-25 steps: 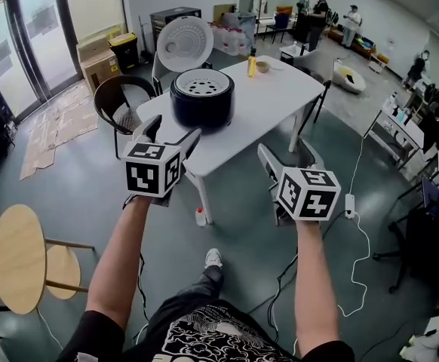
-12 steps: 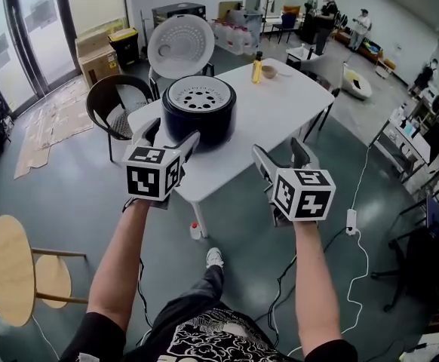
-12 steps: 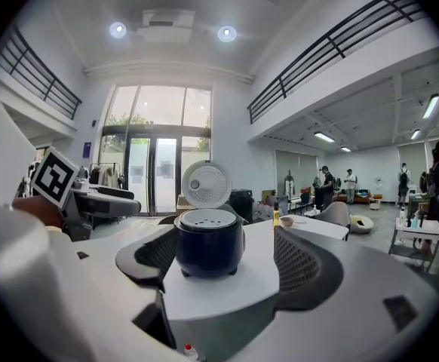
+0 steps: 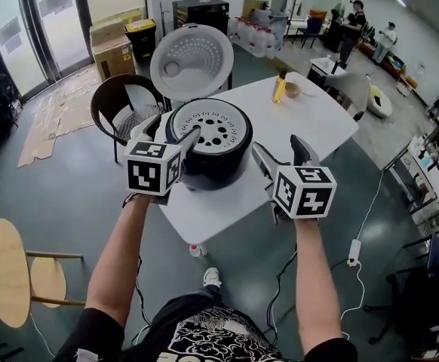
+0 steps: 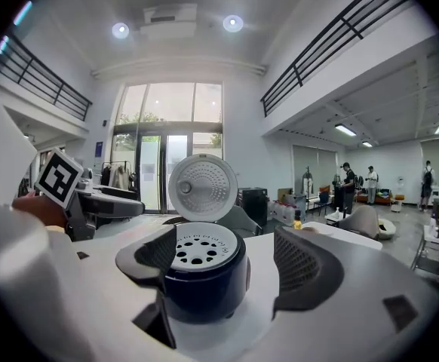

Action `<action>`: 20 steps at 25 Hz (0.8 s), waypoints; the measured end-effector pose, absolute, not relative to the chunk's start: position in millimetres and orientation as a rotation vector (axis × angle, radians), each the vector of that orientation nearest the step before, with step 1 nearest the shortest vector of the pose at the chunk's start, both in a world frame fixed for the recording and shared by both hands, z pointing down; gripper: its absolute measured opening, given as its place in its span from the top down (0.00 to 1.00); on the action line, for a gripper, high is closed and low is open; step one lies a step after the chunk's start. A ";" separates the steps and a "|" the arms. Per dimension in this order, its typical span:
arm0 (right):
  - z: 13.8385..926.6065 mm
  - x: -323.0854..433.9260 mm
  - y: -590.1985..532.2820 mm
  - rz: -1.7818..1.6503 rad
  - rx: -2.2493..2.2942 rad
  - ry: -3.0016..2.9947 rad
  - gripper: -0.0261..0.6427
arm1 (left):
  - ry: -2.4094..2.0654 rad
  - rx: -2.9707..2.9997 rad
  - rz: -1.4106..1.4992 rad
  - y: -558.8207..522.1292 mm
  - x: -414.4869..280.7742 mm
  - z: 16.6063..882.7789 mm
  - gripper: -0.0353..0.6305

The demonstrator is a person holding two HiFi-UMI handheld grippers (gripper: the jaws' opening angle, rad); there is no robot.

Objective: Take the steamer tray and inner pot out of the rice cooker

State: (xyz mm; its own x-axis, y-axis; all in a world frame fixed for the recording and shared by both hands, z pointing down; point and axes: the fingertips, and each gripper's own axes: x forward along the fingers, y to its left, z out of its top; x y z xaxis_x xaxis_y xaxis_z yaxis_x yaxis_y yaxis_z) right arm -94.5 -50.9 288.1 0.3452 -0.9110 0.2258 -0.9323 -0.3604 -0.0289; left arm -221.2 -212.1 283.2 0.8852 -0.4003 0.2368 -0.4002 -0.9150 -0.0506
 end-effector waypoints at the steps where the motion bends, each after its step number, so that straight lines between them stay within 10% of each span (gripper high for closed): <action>1: 288.7 -87.2 -65.3 0.310 2.473 -1.726 0.36 | 0.659 -3.048 -0.383 -224.4 -213.7 282.9 0.36; 20: 305.3 -26.6 -219.1 0.300 2.315 -1.879 0.36 | 0.825 -3.050 -0.376 -351.3 -167.2 302.6 0.36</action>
State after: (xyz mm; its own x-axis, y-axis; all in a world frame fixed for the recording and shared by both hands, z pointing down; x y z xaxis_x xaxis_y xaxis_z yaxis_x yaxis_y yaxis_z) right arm -26.6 -219.1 305.3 0.1981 -0.9492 0.2445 -0.9782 -0.2074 -0.0127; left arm -167.2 -351.3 302.6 0.8376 -0.4922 0.2371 -0.5018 -0.8647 -0.0224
